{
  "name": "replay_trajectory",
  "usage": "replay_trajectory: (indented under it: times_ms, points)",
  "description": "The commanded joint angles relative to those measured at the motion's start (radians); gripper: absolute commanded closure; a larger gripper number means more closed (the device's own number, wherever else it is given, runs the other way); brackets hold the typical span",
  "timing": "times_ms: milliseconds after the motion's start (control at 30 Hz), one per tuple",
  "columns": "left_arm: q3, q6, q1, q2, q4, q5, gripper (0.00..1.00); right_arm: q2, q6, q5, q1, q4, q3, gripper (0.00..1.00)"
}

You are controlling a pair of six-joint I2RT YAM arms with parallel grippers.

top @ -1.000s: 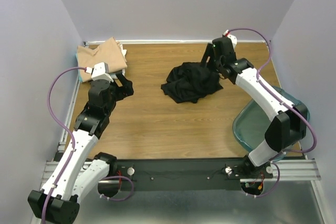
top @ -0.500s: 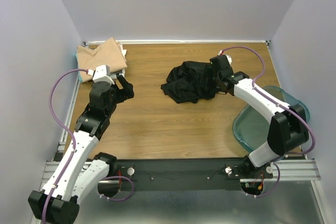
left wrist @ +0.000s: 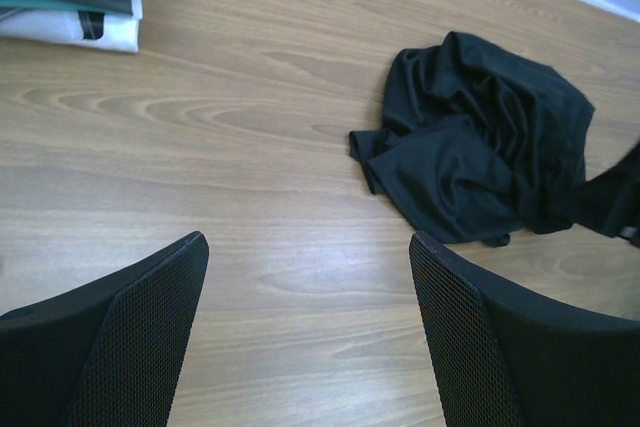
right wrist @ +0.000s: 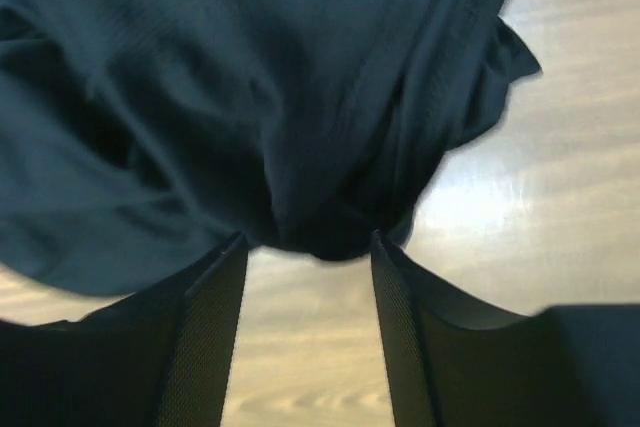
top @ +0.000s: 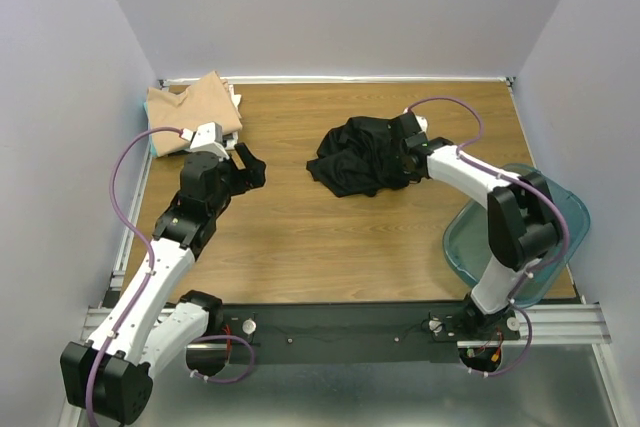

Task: Fold and stack the t-shirts
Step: Flatten the tshirt out

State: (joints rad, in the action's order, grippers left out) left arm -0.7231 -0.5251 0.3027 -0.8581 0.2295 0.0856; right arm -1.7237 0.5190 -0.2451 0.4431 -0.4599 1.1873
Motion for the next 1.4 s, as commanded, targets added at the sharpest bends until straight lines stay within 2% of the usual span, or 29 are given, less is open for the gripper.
replay_trajectory:
  times_ms: [0,200,300,400,533,800,933,1067,1367]
  points:
    - [0.002,0.02,0.004,-0.005,-0.056,-0.05,0.11,-0.076,-0.056,-0.053,-0.001,0.07,0.046,0.44]
    - [0.008,0.036,0.004,-0.019,-0.071,-0.073,0.12,-0.161,-0.062,-0.039,-0.001,0.083,0.133,0.5]
    - [0.024,0.022,0.004,-0.033,-0.088,-0.081,0.12,-0.168,-0.057,-0.033,-0.001,0.083,0.143,0.59]
    - [0.054,0.002,0.004,-0.074,-0.175,-0.119,0.14,-0.13,-0.047,-0.029,-0.001,0.081,0.12,0.79]
    - [0.044,-0.009,0.006,-0.192,-0.275,-0.136,0.15,-0.048,-0.039,-0.048,-0.003,0.069,0.089,0.9]
    - [-0.154,-0.006,0.059,-0.527,-0.303,-0.248,0.16,0.127,-0.008,-0.163,-0.029,-0.022,0.038,0.9]
    - [-0.24,-0.009,0.091,-0.704,-0.32,-0.363,0.16,0.202,0.007,-0.174,-0.082,-0.04,-0.015,0.9]
    - [-0.28,-0.045,0.104,-0.821,-0.335,-0.441,0.19,0.24,0.022,-0.154,-0.116,-0.042,-0.074,0.91]
    - [-0.349,-0.055,0.144,-0.943,-0.319,-0.419,0.25,0.294,0.085,-0.135,-0.13,-0.045,-0.16,0.91]
